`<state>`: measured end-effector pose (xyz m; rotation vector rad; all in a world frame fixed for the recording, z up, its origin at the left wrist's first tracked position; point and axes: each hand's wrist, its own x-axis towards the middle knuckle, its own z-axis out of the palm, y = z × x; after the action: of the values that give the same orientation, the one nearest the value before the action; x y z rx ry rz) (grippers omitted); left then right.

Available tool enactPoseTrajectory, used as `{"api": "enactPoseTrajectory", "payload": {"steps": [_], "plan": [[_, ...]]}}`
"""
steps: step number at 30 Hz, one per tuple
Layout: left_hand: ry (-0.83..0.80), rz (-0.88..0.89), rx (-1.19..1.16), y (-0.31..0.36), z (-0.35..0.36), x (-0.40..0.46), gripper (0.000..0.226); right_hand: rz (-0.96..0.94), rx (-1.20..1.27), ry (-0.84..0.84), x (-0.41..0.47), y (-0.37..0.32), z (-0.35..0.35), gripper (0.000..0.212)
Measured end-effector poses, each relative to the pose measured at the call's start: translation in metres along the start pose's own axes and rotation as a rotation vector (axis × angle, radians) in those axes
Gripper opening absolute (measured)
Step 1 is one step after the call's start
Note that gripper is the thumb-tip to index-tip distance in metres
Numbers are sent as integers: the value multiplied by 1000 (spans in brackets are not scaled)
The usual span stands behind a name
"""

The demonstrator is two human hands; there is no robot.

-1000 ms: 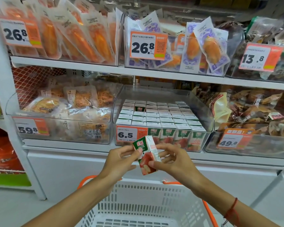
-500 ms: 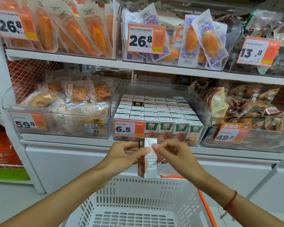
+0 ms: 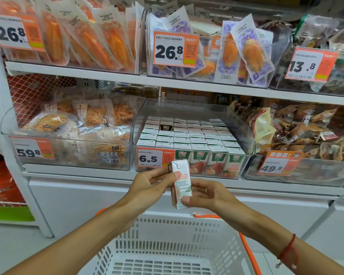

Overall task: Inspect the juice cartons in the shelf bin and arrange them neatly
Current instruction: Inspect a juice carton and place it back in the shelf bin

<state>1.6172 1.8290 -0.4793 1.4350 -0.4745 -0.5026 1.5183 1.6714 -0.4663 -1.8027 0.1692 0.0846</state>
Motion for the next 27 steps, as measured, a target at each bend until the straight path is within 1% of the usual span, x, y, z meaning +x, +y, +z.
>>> {"api": "enactPoseTrajectory", "payload": {"steps": [2, 5, 8, 10, 13, 15, 16, 18, 20, 22, 25, 27], "plan": [[8, 2, 24, 2, -3, 0, 5, -3, -11, 84, 2, 0, 3, 45], [123, 65, 112, 3, -9, 0, 6, -14, -71, 257, 6, 0, 7, 48], [159, 87, 127, 4, -6, -2, 9, -77, -316, 436, 9, 3, 11, 58], [155, 77, 163, 3, -2, -4, 13, -137, -421, 473, 9, 6, 15, 62], [187, 39, 232, 2, -2, -5, 20, -168, -470, 426, 8, 11, 17, 65], [172, 28, 248, 2, -8, -3, 14, -145, -434, 370, 8, 10, 13, 59], [130, 24, 242, 4, -11, -3, 13, -135, -375, 345, 8, 8, 10, 53], [-13, -15, 242, 9, -18, -2, 10, -129, -238, 324, 9, 5, 3, 46], [-172, -65, 301, 13, -22, -2, 21, -110, -178, 320, 9, 2, -3, 46], [-256, -93, 350, 15, -22, -3, 29, -94, -168, 278, 9, 1, -5, 45], [-265, -95, 354, 14, -23, -4, 28, -63, -130, 220, 8, 0, -6, 38], [-239, -91, 337, 14, -23, -4, 25, -16, -88, 113, 6, -1, -7, 31]]}}
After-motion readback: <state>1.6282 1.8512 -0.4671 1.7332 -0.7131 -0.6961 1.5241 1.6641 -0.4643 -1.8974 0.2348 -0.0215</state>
